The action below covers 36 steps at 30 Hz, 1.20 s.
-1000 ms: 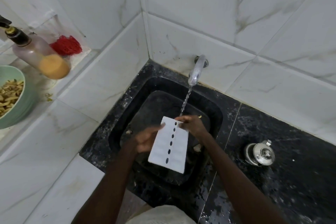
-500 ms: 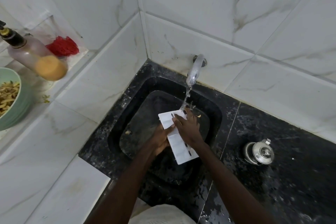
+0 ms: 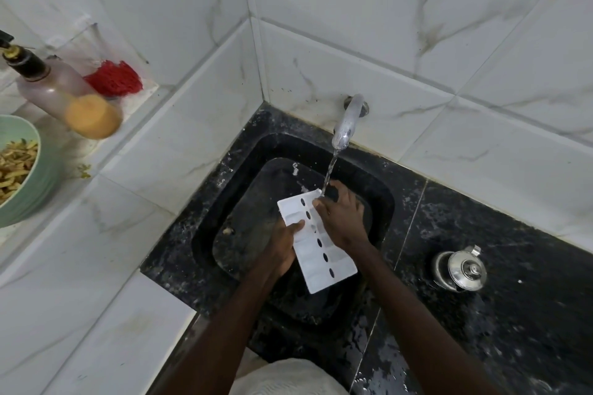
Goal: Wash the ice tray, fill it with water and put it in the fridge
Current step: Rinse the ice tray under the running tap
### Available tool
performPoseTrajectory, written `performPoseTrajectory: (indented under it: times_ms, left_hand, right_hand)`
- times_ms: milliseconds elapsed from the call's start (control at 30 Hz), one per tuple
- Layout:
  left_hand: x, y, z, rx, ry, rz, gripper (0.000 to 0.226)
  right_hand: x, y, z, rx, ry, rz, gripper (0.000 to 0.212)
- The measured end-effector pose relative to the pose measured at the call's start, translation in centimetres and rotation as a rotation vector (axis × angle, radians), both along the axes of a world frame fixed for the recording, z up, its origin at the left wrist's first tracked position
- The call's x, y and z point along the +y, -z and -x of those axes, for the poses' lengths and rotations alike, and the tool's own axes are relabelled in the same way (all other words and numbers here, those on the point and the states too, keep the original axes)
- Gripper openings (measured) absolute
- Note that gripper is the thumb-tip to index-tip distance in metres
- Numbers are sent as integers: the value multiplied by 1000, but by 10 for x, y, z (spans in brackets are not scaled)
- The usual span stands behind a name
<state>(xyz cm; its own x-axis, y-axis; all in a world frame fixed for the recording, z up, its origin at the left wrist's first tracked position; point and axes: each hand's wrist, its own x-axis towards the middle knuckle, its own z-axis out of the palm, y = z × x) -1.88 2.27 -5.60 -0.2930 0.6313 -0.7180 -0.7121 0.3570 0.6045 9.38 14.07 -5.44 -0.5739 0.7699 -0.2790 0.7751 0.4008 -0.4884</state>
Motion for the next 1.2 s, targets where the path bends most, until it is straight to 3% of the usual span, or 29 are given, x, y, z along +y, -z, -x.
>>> performPoseTrajectory:
  times_ms: [200,300,367,533,733,933,1067,1200]
  left_hand:
    - [1,-5,1,-34,-23,-58,44]
    - [-9,-3,2,-45,-46,-40,45]
    - [-9,-6,-1,-56,-39,-40,45]
    - [-1,-13,3,-65,-56,-32,46]
    - [-6,-10,5,-45,-90,-86,44]
    - [-1,-13,4,-29,-82,-137,24]
    - [6,-17,6,-26,-108,-139,39]
    - [14,-21,-1,-24,-137,-136,33]
  right_hand:
    - [-14,2,7,-21,-118,144,56]
    - [-8,0,2,-54,-77,36,46]
    - [-8,-1,4,-100,-55,4,52]
    - [-13,-1,8,-19,-144,154,54]
    - [-18,4,-1,74,28,-2,37]
    - [-26,3,1,19,-90,72,59]
    - [-14,2,-5,-1,-111,-39,45]
    - [-12,-4,7,-65,-16,-49,62]
